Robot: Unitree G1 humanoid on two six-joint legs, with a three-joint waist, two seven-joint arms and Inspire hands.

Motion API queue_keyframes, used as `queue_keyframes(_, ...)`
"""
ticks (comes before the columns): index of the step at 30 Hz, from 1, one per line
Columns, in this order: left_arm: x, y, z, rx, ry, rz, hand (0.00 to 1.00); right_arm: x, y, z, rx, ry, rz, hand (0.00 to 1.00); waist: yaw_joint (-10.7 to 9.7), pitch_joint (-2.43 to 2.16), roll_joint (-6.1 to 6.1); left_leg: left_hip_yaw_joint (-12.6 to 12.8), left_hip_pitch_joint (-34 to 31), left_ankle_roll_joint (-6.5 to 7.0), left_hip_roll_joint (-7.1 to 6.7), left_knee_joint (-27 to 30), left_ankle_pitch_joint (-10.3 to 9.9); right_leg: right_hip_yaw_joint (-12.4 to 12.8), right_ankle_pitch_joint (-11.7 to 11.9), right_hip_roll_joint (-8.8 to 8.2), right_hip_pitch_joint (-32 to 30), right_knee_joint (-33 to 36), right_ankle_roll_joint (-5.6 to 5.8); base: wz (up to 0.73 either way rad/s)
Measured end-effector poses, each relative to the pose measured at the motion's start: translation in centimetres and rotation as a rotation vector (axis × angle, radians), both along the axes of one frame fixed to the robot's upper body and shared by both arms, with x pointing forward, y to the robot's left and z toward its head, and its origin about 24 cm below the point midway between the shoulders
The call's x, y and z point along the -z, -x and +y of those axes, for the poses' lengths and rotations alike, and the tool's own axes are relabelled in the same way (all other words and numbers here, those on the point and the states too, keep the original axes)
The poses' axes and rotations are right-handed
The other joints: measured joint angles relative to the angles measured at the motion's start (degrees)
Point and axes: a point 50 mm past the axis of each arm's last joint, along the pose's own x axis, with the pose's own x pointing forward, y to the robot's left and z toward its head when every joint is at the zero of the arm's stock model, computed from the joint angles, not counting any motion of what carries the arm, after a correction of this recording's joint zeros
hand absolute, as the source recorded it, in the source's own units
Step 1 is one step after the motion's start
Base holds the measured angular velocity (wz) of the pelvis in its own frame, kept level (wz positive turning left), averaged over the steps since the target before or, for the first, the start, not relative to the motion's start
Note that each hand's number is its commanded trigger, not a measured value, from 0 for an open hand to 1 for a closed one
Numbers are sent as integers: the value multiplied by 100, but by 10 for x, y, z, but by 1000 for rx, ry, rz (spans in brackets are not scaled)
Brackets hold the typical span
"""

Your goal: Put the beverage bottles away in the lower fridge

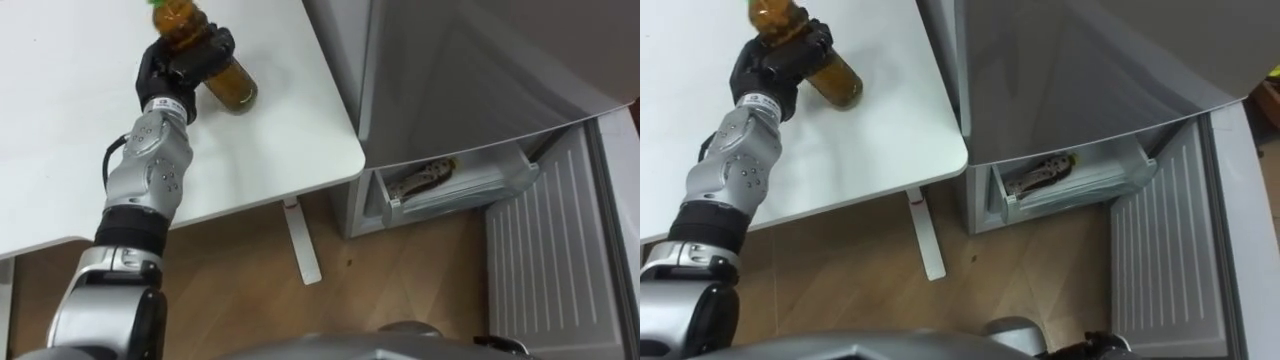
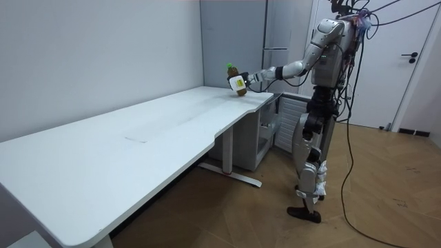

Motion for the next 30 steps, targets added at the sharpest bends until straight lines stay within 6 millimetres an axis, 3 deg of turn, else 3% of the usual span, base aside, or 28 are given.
queue_keyframes(16,-5,-2,-1,17,-47,-9,100,0,1,-1,-68,8,29,0,-15,-17,28,-6,-174,-2,12,81,2,-3,1,0,-146,39,-1,0)
queue_keyframes(22,-18,-6,-14,82,-76,-70,100,0,-4,0,-64,5,15,0,-10,-16,31,-14,-184,-2,8,80,2,8,1,-6,-141,37,-1,0)
queue_keyframes(30,-52,-7,-42,236,-99,-240,100,-1,-11,2,-43,4,-30,0,31,-7,26,-11,-122,-2,11,56,2,-22,1,-7,-69,-7,-1,0)
